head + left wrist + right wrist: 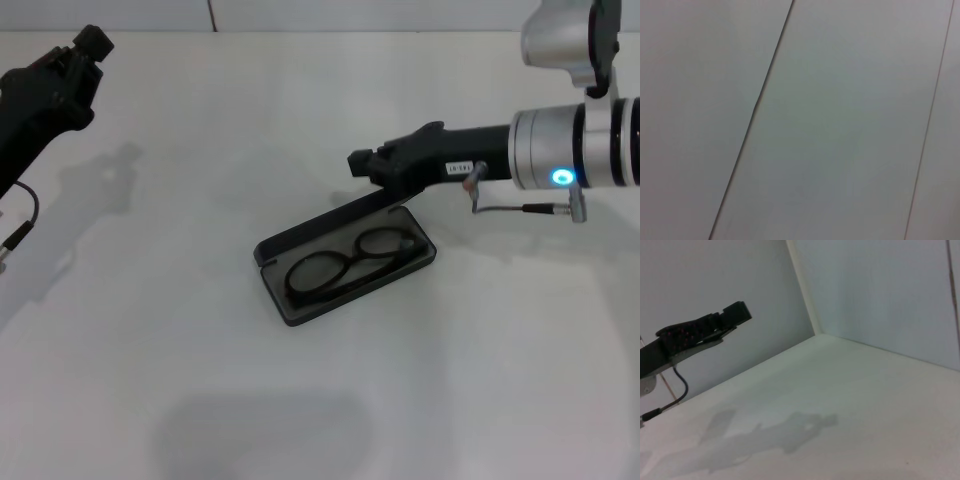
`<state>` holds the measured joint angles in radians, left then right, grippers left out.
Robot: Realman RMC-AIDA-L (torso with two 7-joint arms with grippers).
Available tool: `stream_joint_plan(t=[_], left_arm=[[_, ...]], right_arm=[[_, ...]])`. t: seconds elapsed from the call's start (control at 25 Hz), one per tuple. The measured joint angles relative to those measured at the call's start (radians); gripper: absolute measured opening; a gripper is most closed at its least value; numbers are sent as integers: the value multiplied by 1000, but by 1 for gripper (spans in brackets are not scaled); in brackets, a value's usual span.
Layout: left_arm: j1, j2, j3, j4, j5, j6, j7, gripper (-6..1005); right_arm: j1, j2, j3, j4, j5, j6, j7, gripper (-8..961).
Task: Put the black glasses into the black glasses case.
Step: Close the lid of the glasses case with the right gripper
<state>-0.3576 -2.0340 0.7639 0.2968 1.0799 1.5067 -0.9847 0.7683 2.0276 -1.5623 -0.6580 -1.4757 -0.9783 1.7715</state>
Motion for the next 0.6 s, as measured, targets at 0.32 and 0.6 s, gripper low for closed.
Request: stream_joint_plan(t=[0.32, 0.6], left_arm=[[-9, 0, 4, -1, 0, -10, 0, 40], [-13, 0, 6, -1, 1, -11, 1, 41]], right_arm=[[-62, 0, -25, 3, 81, -14, -114, 21], [-78, 0, -25, 18, 91, -34, -141, 20]])
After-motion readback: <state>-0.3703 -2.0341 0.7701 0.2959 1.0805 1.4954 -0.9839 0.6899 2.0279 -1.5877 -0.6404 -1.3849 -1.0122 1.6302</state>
